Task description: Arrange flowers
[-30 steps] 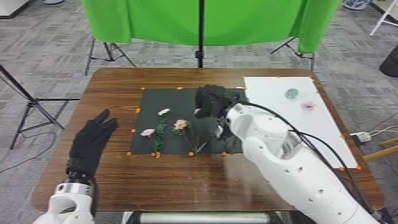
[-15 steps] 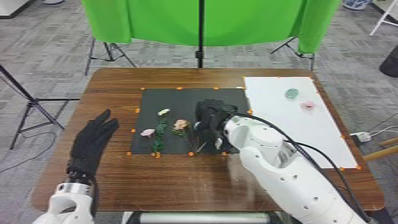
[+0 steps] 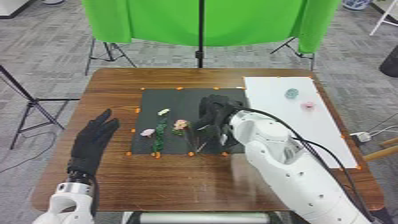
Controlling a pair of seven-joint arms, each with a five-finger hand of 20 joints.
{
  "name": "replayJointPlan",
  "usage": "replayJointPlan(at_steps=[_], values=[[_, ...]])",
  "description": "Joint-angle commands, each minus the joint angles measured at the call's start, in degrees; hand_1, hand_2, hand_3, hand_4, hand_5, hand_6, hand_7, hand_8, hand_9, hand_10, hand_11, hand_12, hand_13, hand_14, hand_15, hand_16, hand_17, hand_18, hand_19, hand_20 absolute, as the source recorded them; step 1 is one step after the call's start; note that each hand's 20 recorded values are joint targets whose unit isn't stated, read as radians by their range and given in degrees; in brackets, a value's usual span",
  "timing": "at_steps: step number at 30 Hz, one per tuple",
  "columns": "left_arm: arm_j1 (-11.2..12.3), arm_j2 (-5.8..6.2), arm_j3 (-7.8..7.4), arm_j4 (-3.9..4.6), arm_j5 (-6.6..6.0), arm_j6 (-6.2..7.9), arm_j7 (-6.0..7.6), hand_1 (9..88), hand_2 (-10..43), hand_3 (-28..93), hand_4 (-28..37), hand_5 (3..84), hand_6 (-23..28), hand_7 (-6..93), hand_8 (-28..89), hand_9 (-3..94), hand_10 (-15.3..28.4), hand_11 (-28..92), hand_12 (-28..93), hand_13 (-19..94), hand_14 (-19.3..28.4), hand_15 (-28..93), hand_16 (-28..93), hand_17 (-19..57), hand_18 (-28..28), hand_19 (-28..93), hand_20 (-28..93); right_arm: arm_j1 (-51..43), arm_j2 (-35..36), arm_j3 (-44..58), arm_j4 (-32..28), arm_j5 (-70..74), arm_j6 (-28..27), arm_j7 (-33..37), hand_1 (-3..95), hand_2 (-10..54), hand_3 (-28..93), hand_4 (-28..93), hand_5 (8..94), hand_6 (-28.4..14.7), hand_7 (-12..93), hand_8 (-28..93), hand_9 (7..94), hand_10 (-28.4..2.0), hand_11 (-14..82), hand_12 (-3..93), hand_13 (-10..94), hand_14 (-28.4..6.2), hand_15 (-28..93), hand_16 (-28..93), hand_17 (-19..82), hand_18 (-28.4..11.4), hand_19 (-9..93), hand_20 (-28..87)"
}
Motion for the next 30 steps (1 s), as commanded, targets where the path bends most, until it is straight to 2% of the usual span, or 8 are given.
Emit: replayJointPlan(at_steps=[1,3,9,13,14,21,26,30], values=[[0.6,-0.44,-0.07,0.13,0.42,-0.43,0.0,22.1,-1.4,63,-23.3,40.1,5.2,4.0,-5,41.0,13.4,11,12,29,15.0,7,2,2.6,11.4,1,16,2.0,3.9,7.5,-3.0,0.0,9.3,1.9,32.0,-9.5,58,-15,66.1,-0.3,14,-7,79.7,-13.5,25.4,24.3,89,-2.1,60,35,64,-10.2,93,55],[0.6,-0.43,-0.11,0.09,0.41,-0.2,-0.03,22.1,-1.4,63,-23.2,40.2,5.2,4.0,-5,41.0,13.5,11,12,30,15.0,7,2,2.6,11.4,1,16,2.9,5.0,10.6,-1.7,-1.5,11.3,5.7,32.1,-9.5,58,-14,66.5,-0.2,14,-7,79.7,-13.5,25.3,24.4,88,-2.7,60,35,63,-10.7,93,55],[1.5,-0.72,-0.39,-0.21,0.25,0.18,-0.08,22.3,-1.4,63,-23.4,40.2,5.2,4.1,-5,41.0,13.4,11,12,30,14.9,7,2,2.6,11.4,1,16,3.4,6.1,19.8,4.3,-8.5,6.2,12.7,32.4,-9.5,57,-13,65.6,-0.9,13,-7,76.3,-14.9,25.4,25.6,85,-4.6,61,35,59,-12.5,93,55],[1.1,-0.65,-0.26,-0.12,0.41,0.04,-0.21,22.3,-1.3,63,-23.4,40.2,5.2,4.1,-5,41.0,13.4,11,12,30,14.9,7,2,2.6,11.3,1,16,1.3,4.6,25.0,8.9,-13.7,2.9,13.7,31.8,-9.5,57,-12,64.1,-1.1,12,-6,74.1,-15.3,24.5,25.9,84,-5.1,62,35,59,-12.6,93,55],[0.8,-0.61,-0.21,-0.06,0.61,-0.3,-0.26,22.2,-1.4,63,-23.3,40.2,5.2,4.0,-5,41.1,13.4,11,12,30,14.9,7,2,2.6,11.3,1,16,0.1,3.0,27.5,12.5,-16.4,0.1,13.9,31.4,-9.5,57,-12,62.5,-1.2,12,-6,71.7,-16.3,23.5,25.8,83,-5.8,63,35,59,-12.8,93,55],[0.7,-0.7,-0.15,-0.01,0.47,-0.1,-0.42,22.2,-1.3,63,-23.3,40.2,5.2,4.0,-5,41.1,13.3,11,12,30,14.9,7,2,2.6,11.3,1,16,-1.6,0.9,29.7,16.4,-16.6,-0.9,14.3,31.0,-9.5,56,-12,61.4,-0.7,11,-6,71.1,-16.4,23.1,25.9,83,-5.9,63,34,59,-12.8,93,55],[0.9,-0.72,-0.26,-0.06,0.36,0.22,-0.41,22.3,-1.2,63,-23.3,40.2,5.2,4.1,-5,41.1,13.4,11,12,30,14.9,7,2,2.6,11.3,1,16,-4.5,0.7,29.8,16.3,-16.3,0.8,13.8,32.3,-9.5,56,-12,62.0,0.1,12,-6,73.0,-15.8,22.5,24.7,85,-4.0,61,33,60,-12.1,93,54],[0.9,-0.84,-0.24,-0.12,0.34,0.18,-0.59,22.4,-1.2,63,-23.2,40.3,5.2,4.1,-5,41.0,13.5,11,12,30,15.0,7,2,2.6,11.3,1,16,-6.2,0.5,29.3,18.3,-17.6,10.5,12.0,43.0,-9.5,59,-14,66.3,1.0,15,-7,77.1,-13.3,24.5,24.1,89,-2.0,59,33,63,-10.7,93,53]])
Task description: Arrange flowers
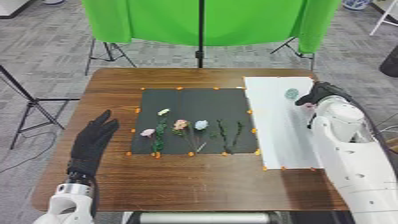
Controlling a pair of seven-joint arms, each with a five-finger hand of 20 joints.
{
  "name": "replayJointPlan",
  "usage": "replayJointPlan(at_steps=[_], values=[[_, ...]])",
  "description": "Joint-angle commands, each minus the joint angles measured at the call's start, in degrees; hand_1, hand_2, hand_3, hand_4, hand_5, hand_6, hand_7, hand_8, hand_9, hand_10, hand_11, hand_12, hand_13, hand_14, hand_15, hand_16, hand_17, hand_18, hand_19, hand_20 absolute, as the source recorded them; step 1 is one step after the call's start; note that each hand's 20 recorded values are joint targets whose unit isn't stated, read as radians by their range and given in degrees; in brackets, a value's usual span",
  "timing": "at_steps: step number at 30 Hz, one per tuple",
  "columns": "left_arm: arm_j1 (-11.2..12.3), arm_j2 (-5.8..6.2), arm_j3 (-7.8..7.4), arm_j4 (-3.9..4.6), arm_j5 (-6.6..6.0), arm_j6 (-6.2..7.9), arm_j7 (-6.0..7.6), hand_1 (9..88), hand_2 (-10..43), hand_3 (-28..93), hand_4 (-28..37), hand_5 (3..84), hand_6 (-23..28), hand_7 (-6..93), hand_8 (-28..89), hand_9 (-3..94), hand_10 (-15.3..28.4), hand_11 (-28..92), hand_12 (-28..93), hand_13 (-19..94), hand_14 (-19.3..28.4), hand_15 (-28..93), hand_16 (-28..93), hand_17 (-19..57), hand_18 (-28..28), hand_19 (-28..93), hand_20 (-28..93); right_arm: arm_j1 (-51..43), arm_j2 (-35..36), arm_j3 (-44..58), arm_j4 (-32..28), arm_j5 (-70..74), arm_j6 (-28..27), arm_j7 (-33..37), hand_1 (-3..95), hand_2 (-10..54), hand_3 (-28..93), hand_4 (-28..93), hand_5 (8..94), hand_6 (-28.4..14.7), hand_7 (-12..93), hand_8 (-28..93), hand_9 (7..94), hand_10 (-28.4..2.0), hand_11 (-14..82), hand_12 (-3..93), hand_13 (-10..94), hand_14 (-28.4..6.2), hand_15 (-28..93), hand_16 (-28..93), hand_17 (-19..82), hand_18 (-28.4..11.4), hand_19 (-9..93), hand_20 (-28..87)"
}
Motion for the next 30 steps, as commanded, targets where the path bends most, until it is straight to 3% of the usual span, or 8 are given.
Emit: replayJointPlan(at_steps=[1,3,5,13,19,30], values=[[0.5,-0.66,-0.11,0.0,0.16,0.07,-0.62,22.4,-1.1,63,-23.2,40.3,5.2,4.1,-5,41.1,13.4,11,12,30,14.9,7,2,2.6,11.3,1,16,-4.4,-0.7,-0.7,2.5,-1.9,12.6,-1.9,46.1,-9.5,58,-15,67.4,1.0,16,-4,78.7,-12.6,24.7,24.8,90,-1.5,59,33,64,-10.3,93,53],[0.7,-0.65,-0.22,-0.08,0.18,0.16,-0.5,22.4,-1.1,63,-23.2,40.3,5.2,4.1,-5,41.1,13.5,11,12,30,15.0,7,2,2.6,11.3,1,16,-4.4,-0.4,-1.0,2.7,-1.8,15.4,-2.8,57.5,-9.5,48,-11,73.6,-0.5,15,7,84.6,-10.9,17.6,33.1,91,-0.8,58,34,65,-9.5,93,52],[0.5,-0.54,-0.17,-0.01,0.13,0.17,-0.55,22.4,-1.1,63,-23.2,40.2,5.2,4.0,-5,41.1,13.5,11,12,30,15.0,7,2,2.6,11.3,1,16,-4.5,0.3,-1.1,1.6,-1.0,17.1,-2.8,63.7,-9.5,45,-9,78.1,-1.6,15,11,89.4,-9.8,12.5,37.8,93,-0.5,57,34,68,-8.6,93,51],[0.5,-0.11,-0.22,0.0,0.18,-0.06,-0.91,22.4,-1.1,63,-23.2,40.2,5.2,4.0,-5,41.1,13.4,11,12,30,15.0,7,2,2.6,11.3,1,16,-2.8,4.9,-7.8,-9.2,8.9,22.7,-3.6,67.5,-9.5,47,-9,82.5,-2.7,16,13,92.1,-9.5,12.2,39.8,94,-0.1,58,34,69,-8.1,93,50],[-0.2,0.04,0.04,0.26,0.32,-0.4,-0.91,22.4,-1.2,63,-23.2,40.2,5.3,4.0,-5,41.1,13.3,11,12,30,15.0,7,2,2.6,11.3,1,16,0.1,4.9,-16.8,-13.7,14.3,20.2,-7.5,66.8,-9.5,47,-9,82.6,-2.5,16,13,92.2,-9.4,12.5,40.0,94,0.1,58,34,69,-8.0,93,50],[-0.7,0.08,0.29,0.55,0.13,-0.36,-0.77,22.3,-1.2,63,-23.1,40.3,5.3,4.1,-5,41.0,13.4,11,12,30,15.0,7,2,2.6,11.3,1,16,2.4,1.9,-25.1,-10.0,13.3,12.4,-13.4,64.7,-9.5,49,-10,82.1,-1.8,17,13,91.9,-8.9,12.7,40.3,94,0.1,57,34,68,-7.9,93,50]])
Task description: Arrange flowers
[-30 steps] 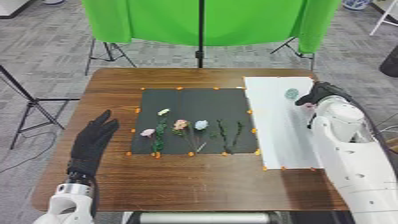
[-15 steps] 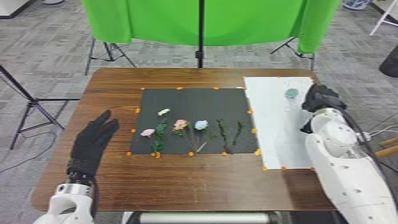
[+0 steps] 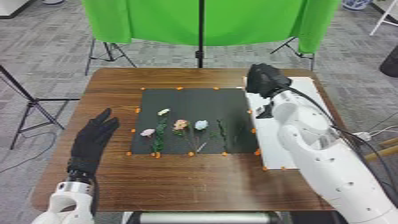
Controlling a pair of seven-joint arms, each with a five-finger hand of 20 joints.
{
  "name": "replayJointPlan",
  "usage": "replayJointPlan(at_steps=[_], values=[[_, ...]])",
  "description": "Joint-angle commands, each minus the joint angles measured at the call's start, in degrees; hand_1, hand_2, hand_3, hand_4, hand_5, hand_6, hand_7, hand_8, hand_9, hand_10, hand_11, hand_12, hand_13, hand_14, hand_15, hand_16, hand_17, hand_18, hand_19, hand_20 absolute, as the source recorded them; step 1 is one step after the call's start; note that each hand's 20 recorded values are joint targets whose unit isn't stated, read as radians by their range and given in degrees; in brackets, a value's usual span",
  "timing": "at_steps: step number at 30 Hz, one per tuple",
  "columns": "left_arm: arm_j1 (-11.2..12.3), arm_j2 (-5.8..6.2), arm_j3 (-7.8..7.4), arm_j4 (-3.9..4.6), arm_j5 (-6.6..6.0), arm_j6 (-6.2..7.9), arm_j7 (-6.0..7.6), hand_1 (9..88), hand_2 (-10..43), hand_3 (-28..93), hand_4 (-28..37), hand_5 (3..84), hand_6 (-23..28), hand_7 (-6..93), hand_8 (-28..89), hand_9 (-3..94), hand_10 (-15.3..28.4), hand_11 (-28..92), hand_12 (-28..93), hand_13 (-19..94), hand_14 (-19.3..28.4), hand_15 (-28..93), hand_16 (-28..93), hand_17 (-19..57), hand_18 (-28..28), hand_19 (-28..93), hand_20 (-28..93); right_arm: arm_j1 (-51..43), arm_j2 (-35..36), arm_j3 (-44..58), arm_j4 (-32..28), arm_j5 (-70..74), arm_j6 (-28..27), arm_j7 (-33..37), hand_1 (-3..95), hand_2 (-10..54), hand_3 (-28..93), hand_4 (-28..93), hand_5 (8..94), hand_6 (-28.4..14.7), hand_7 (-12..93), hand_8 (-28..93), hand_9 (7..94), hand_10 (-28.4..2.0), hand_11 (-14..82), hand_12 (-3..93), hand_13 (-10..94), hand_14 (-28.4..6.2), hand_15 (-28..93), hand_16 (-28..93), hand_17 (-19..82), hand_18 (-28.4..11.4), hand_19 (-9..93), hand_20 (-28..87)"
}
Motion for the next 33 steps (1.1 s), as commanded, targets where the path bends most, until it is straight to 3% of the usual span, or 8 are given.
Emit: replayJointPlan(at_steps=[1,14,19,23,26,33], values=[[0.3,-0.15,0.13,0.34,0.17,-0.25,-0.41,22.3,-1.2,63,-23.2,40.3,5.2,4.1,-5,41.0,13.4,11,12,30,15.0,7,2,2.6,11.2,1,16,-0.9,-3.0,-3.0,1.9,-2.0,-5.8,-2.3,64.4,-9.5,50,-10,82.0,-1.7,17,13,91.7,-8.8,12.9,40.6,94,0.1,57,35,68,-7.9,93,50],[0.7,-0.33,-0.06,0.24,0.09,-0.24,-0.06,22.4,-1.2,63,-23.0,40.2,5.2,4.1,-5,41.1,13.4,11,12,30,14.9,7,2,2.7,11.2,1,16,-2.8,-2.0,-2.5,0.2,-1.7,-10.9,-1.2,59.9,-9.5,48,-11,78.2,-0.6,16,12,88.2,-9.4,12.8,41.4,92,-0.6,57,36,66,-8.6,93,51],[0.7,-0.42,-0.11,0.27,0.19,-0.54,0.04,22.3,-1.4,63,-22.8,40.2,5.2,4.0,-5,41.1,13.5,11,12,30,14.9,7,2,2.6,11.3,1,16,-3.0,-1.8,-2.4,-0.1,-1.8,-11.4,-1.3,58.0,-9.5,43,-8,75.8,-0.7,15,11,84.7,-10.3,20.0,35.1,91,-0.9,57,36,65,-8.8,93,51],[0.7,-0.45,-0.11,0.23,0.12,-0.4,0.19,22.3,-1.4,64,-22.8,40.2,5.2,4.1,-5,41.1,13.4,11,12,30,14.9,7,2,2.6,11.3,1,16,-2.9,-1.7,-2.4,-0.5,-1.1,-11.1,-1.6,48.3,-9.5,54,-13,74.1,-0.5,15,7,82.7,-11.0,26.7,26.0,91,-0.9,58,35,65,-8.9,93,51],[0.7,-0.49,-0.09,0.22,0.24,-0.45,0.21,22.3,-1.4,63,-22.9,40.2,5.2,4.0,-5,41.1,13.5,11,12,30,15.0,7,2,2.6,11.3,1,16,-2.4,-1.7,-1.7,-1.3,-0.1,-12.0,-1.2,41.1,-9.5,60,-15,73.9,0.1,16,-6,82.5,-11.4,27.4,24.6,91,-1.1,58,35,65,-9.3,93,51],[0.6,-0.29,0.05,-0.03,0.66,1.04,1.75,22.3,-1.5,64,-22.8,40.3,5.3,4.1,-5,41.1,13.5,11,12,30,14.9,7,2,4.8,11.3,3,18,-0.7,-0.7,3.0,-6.4,3.0,-9.9,1.7,30.9,-9.5,57,-13,72.0,-0.8,15,-8,82.8,-13.1,28.1,25.3,91,-1.8,58,35,65,-10.0,93,52]])
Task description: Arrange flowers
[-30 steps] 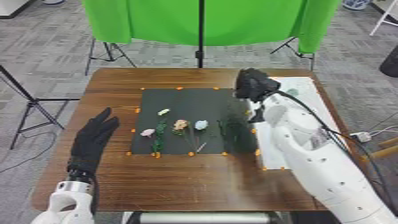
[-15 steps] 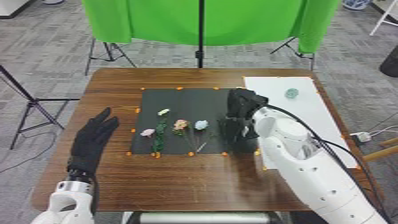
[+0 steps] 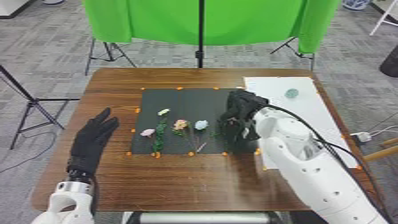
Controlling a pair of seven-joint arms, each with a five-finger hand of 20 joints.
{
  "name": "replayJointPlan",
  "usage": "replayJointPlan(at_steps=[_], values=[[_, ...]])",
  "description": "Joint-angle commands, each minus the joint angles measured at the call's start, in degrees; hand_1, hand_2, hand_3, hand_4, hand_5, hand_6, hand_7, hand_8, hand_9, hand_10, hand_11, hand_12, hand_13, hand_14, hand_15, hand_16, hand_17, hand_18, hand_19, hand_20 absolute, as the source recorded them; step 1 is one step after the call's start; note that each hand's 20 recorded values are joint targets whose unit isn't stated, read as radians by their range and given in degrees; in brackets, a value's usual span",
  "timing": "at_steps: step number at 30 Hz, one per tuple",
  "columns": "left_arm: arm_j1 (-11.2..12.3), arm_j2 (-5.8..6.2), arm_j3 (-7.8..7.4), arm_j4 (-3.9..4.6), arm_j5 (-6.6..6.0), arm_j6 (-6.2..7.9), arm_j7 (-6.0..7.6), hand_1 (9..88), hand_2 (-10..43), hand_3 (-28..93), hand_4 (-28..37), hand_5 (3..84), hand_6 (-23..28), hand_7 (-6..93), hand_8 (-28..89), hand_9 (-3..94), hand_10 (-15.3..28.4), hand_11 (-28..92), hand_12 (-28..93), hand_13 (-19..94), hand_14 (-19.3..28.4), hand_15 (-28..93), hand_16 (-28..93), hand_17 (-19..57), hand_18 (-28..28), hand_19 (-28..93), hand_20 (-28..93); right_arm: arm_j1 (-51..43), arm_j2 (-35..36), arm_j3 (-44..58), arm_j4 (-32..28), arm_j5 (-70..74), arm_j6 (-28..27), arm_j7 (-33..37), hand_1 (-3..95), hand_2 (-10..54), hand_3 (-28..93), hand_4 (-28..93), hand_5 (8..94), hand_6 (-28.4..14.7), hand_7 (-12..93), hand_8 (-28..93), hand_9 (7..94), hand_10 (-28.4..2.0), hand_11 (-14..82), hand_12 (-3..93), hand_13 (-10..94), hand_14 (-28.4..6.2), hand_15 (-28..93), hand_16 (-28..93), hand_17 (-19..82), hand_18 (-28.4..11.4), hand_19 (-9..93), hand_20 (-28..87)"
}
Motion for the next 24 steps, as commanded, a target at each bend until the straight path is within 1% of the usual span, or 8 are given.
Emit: replayJointPlan(at_steps=[1,4,6,7,11,13,18,24], values=[[0.6,-0.25,0.13,-0.07,0.69,1.57,1.57,22.3,-1.6,64,-22.7,40.3,5.4,4.0,-5,41.0,13.5,11,12,29,14.7,7,2,5.6,11.4,4,19,3.2,1.2,5.5,-4.9,3.3,2.1,3.2,30.1,-9.5,57,-13,72.0,-0.8,15,-7,82.9,-13.3,28.7,25.5,91,-1.9,58,35,65,-10.2,93,53],[0.6,-0.25,0.17,-0.08,0.27,2.02,2.04,22.9,-1.9,64,-22.5,40.4,5.5,4.0,-5,38.9,13.2,10,12,28,14.2,7,2,7.3,11.8,7,22,5.7,0.4,7.1,-1.9,2.0,6.6,4.4,27.4,-9.5,56,-12,71.8,-0.9,14,-7,83.4,-13.7,30.1,26.4,91,-2.2,59,35,65,-10.4,93,53],[0.6,-0.18,0.24,-0.01,0.24,1.84,2.04,23.1,-2.1,64,-22.3,40.4,5.7,4.1,-5,37.5,12.8,10,12,27,14.0,7,2,8.3,12.2,9,24,7.5,-0.4,8.1,2.0,-0.1,10.8,5.8,26.1,-9.5,57,-11,71.4,-1.0,14,-7,81.9,-14.2,29.5,26.5,89,-3.3,59,35,63,-11.5,93,54],[0.6,-0.21,0.18,0.0,0.28,1.7,1.99,23.1,-2.1,64,-22.3,40.5,5.8,4.2,-5,37.2,12.8,10,12,27,13.9,7,2,8.5,12.3,10,25,8.6,-1.2,8.6,4.6,-1.5,11.7,6.6,25.9,-9.5,57,-11,70.6,-1.1,14,-7,80.9,-14.5,27.8,25.8,89,-3.6,59,35,62,-11.9,93,54],[0.7,-0.28,0.22,-0.02,0.39,1.22,1.75,23.2,-2.1,64,-22.2,40.5,5.7,4.3,-5,36.9,12.6,10,13,27,14.3,7,3,7.8,12.4,8,24,11.7,-4.6,12.5,13.3,-9.7,3.7,9.2,26.2,-9.5,58,-10,62.0,-1.6,10,-6,71.2,-16.9,17.0,22.1,85,-5.7,59,34,59,-13.1,93,53],[0.7,-0.3,0.19,-0.01,0.4,0.93,1.7,23.2,-2.1,64,-22.2,40.5,5.8,4.2,-5,37.1,12.5,10,13,27,14.4,7,3,7.4,12.3,7,23,12.0,-6.0,13.7,16.7,-15.1,2.6,8.2,26.3,-9.5,58,-10,56.8,-1.7,8,-6,66.9,-17.8,13.2,20.6,83,-6.8,59,34,58,-13.5,93,52],[0.5,-0.44,0.13,0.1,0.54,0.33,1.36,23.2,-2.2,64,-22.1,40.4,5.6,4.3,-5,37.7,12.7,10,13,28,14.8,7,3,7.1,12.2,6,23,11.9,-9.6,17.2,22.6,-23.0,-3.8,8.5,26.9,-9.5,58,-10,53.3,-0.9,7,-6,64.5,-18.9,11.3,19.9,82,-7.1,59,33,58,-13.6,93,51],[0.7,-0.38,0.09,0.14,0.47,-0.04,1.03,23.2,-2.0,64,-22.1,40.4,5.5,4.3,-5,38.2,12.7,10,13,29,14.8,7,3,6.5,12.2,6,22,9.3,-11.2,20.2,25.9,-27.3,-4.2,8.4,27.7,-9.5,57,-11,52.4,-0.3,7,-6,64.4,-19.0,11.3,19.9,82,-6.9,60,33,58,-13.4,93,50]])
